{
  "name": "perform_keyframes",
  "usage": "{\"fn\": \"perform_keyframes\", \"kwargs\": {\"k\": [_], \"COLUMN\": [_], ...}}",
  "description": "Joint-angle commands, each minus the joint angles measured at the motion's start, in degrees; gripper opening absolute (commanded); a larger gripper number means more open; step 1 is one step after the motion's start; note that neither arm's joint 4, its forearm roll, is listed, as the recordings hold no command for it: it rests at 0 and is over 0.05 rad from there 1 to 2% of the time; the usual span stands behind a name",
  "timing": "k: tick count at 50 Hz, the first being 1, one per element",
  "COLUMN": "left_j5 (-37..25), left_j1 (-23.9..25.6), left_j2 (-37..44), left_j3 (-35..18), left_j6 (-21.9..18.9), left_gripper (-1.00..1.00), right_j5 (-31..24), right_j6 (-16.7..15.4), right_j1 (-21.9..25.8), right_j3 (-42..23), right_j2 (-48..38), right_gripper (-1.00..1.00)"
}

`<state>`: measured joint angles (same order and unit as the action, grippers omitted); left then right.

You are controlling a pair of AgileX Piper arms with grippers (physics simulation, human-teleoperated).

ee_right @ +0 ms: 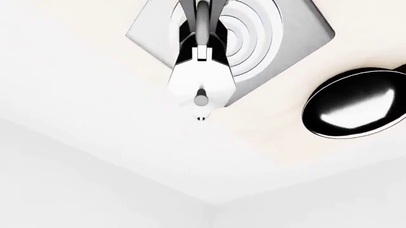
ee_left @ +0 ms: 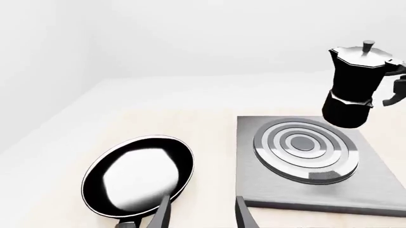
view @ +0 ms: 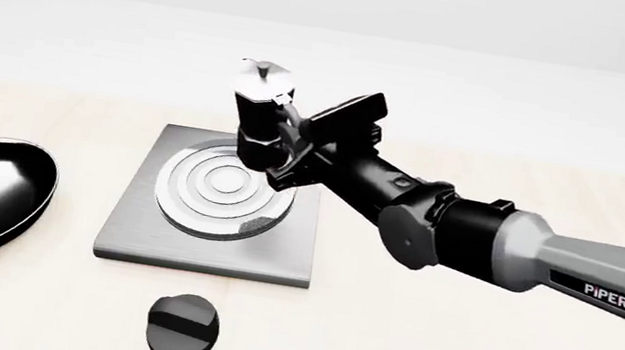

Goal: Turn on the stove and put the moka pot on it.

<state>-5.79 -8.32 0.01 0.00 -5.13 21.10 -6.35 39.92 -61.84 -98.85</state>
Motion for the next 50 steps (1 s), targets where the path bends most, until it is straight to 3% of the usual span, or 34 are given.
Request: {"fn": "perform_keyframes", "kwargs": {"k": [1, 11, 50], "left_j5": [-0.3, -0.4, -0.1], "left_j1": [0.3, 0.0, -0.4], "left_j2": [0.0, 0.0, 0.0], "left_j3": [0.0, 0.0, 0.0], "left_j6": [-0.2, 0.0, -0.5], "left_gripper": [1.0, 1.0, 1.0], "right_j5": [-1.1, -1.4, -1.6], "right_j6": [1.4, 3.4, 5.5], "right_j1": [2.4, 3.0, 1.9], "right_j3": [-7.1, -10.3, -15.7], "right_j2": [-5.1, -9.7, -18.7], "right_gripper": [-1.0, -1.0, -1.0]}}
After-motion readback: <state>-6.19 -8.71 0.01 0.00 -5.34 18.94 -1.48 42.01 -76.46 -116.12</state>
